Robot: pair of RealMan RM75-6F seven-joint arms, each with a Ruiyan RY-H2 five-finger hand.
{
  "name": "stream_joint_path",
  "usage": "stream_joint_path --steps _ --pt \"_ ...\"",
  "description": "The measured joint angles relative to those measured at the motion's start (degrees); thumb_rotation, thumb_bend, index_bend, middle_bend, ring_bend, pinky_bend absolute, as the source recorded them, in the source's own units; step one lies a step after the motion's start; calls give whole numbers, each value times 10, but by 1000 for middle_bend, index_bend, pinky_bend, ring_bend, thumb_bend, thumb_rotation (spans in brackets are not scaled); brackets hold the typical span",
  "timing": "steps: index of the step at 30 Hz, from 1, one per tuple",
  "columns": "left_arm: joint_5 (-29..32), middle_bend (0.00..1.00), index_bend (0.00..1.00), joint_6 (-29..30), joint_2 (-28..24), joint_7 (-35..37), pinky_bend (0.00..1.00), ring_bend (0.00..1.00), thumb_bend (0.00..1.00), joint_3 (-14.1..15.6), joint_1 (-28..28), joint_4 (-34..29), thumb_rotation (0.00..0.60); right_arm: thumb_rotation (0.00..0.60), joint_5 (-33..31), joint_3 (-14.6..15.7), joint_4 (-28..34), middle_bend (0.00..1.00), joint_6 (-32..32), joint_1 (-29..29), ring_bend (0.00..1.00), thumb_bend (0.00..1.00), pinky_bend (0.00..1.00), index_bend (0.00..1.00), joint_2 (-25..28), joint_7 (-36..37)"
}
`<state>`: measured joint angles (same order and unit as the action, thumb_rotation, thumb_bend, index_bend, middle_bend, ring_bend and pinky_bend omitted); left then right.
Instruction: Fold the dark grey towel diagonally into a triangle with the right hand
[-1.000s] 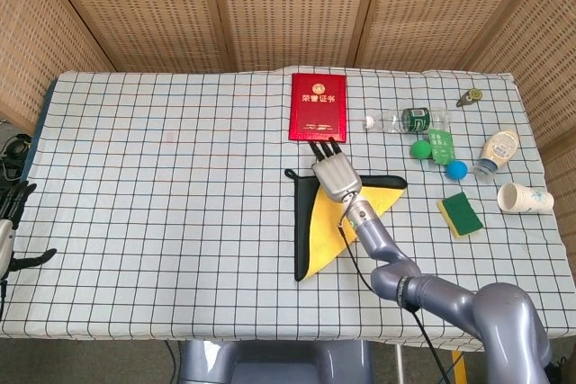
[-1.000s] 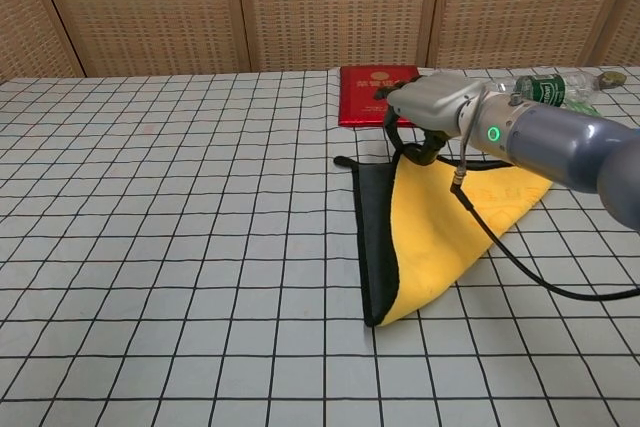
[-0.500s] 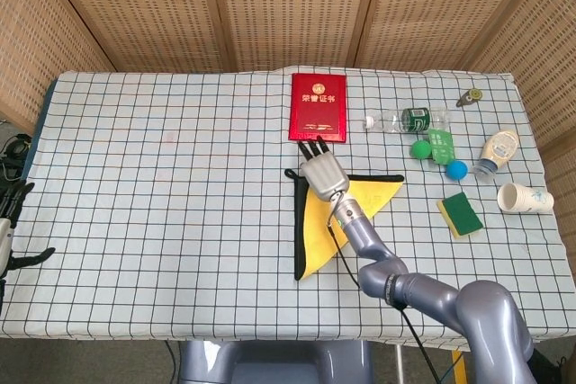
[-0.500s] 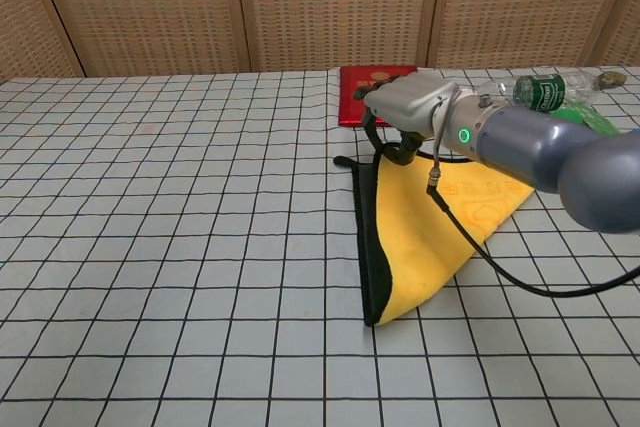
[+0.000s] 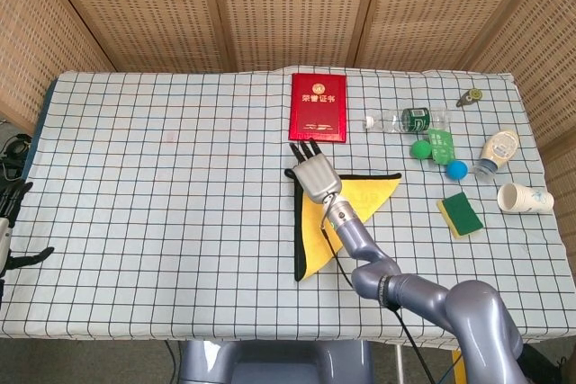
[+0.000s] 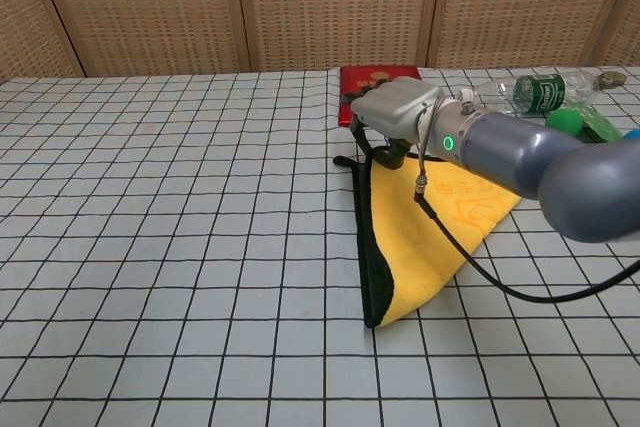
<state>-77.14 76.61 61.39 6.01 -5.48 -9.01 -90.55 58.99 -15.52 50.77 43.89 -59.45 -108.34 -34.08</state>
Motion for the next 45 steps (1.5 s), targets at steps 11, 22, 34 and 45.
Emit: stream_joint_path --steps 11,22,34,45 --pt "3 0 0 -1 -4 9 0 0 0 -1 1 2 600 600 -8 -1 -14 48 2 -5 0 126 0 274 -11 -6" --pt "0 0 0 4 -6 12 0 0 0 -1 3 -1 600 600 -2 -22 47 39 46 -1 0 106 0 271 15 5" --pt "-32 0 0 24 -9 19 0 0 0 7 9 -12 600 600 91 17 291 8 161 100 0 0 0 198 204 51" --pt "-66 0 0 49 -12 16 0 0 0 18 16 -23 600 600 233 131 391 0 369 299 0 0 0 52 358 214"
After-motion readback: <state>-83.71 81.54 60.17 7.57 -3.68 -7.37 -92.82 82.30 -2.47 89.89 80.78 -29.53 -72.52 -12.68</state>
